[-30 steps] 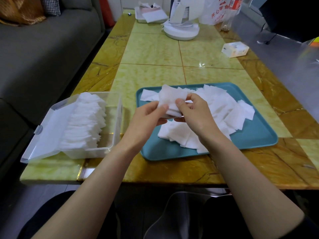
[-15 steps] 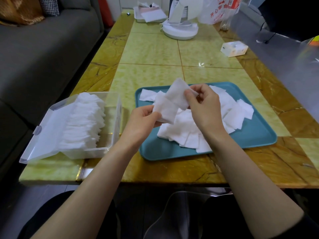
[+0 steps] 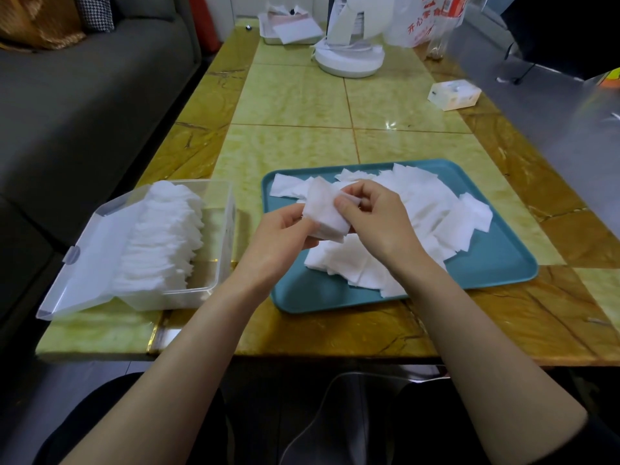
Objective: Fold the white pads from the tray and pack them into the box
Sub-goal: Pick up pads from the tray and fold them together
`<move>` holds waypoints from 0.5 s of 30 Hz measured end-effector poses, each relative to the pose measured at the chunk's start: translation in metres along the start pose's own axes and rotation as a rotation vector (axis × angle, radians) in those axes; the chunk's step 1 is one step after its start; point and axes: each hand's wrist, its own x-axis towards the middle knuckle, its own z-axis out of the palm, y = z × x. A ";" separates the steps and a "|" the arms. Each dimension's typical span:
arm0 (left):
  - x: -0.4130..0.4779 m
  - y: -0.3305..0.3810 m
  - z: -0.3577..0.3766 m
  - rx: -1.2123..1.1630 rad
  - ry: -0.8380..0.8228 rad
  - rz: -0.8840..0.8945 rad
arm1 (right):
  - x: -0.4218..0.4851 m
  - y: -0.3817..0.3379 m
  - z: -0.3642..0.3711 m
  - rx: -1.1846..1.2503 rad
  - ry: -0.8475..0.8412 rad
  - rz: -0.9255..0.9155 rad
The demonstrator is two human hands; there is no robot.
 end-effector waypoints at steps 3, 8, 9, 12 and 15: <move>-0.002 0.002 0.000 -0.009 -0.002 0.005 | 0.001 0.001 -0.001 -0.035 0.014 -0.042; 0.000 0.000 -0.001 -0.013 -0.003 0.009 | 0.000 0.004 -0.001 -0.090 0.021 -0.087; 0.001 -0.001 -0.001 -0.018 0.000 0.007 | -0.001 0.004 -0.001 -0.097 0.022 -0.093; 0.001 -0.002 -0.002 -0.028 -0.009 0.016 | -0.001 0.003 -0.001 -0.108 0.028 -0.107; 0.000 -0.003 -0.001 0.043 0.025 0.069 | -0.004 0.004 0.001 -0.129 0.010 -0.126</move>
